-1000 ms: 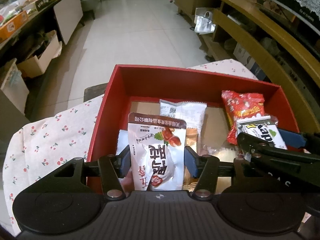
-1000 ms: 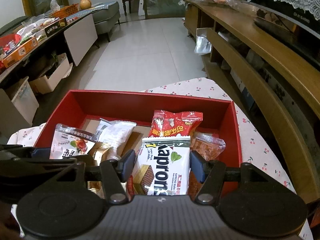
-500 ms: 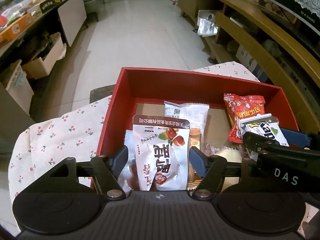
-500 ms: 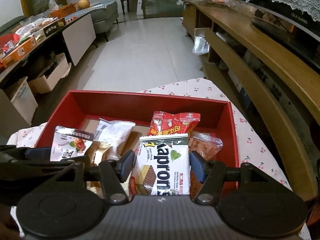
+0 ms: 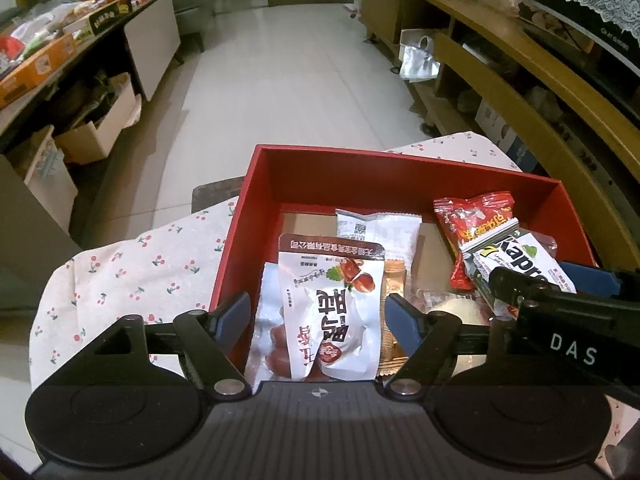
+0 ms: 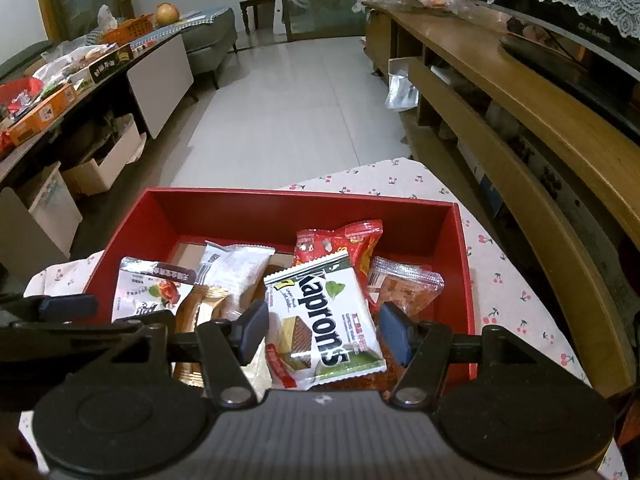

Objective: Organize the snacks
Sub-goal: 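Lower the jujube bag and Kaprons pack into the box and open both tools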

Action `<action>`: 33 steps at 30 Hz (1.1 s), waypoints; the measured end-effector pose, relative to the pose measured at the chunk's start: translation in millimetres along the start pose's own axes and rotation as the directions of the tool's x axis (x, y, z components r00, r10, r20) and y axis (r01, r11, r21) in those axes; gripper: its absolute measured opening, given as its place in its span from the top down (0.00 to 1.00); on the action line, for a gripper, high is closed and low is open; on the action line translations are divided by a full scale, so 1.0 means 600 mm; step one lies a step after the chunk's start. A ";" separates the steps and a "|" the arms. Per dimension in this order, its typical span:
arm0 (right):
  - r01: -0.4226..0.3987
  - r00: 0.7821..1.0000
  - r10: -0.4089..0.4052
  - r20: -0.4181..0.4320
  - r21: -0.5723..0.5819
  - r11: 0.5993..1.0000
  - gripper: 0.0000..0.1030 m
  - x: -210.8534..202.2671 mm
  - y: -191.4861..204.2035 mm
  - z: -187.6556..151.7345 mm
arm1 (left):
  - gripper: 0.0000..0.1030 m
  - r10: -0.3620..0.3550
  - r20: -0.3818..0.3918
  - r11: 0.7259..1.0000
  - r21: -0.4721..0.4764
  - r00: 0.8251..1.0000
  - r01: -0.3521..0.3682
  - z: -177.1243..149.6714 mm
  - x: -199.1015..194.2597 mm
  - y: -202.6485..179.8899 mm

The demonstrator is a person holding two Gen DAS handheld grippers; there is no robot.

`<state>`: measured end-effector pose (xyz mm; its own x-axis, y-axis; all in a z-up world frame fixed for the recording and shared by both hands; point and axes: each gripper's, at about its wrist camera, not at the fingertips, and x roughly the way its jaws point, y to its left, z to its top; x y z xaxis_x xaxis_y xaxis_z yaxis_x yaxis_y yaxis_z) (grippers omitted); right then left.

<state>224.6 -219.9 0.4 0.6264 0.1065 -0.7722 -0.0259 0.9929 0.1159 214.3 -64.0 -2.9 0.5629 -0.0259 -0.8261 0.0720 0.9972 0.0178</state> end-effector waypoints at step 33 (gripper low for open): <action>-0.067 0.998 0.068 -0.001 0.110 0.992 0.31 -0.032 -0.028 -0.006 | 0.04 0.011 0.020 1.000 0.023 1.000 -0.011 -0.021 -0.024 -0.011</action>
<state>210.4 -238.4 10.8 0.6226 0.1734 -0.7631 0.0176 0.9718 0.2352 195.5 -69.5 1.7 0.5800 -0.0163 -0.8144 0.0847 0.9956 0.0404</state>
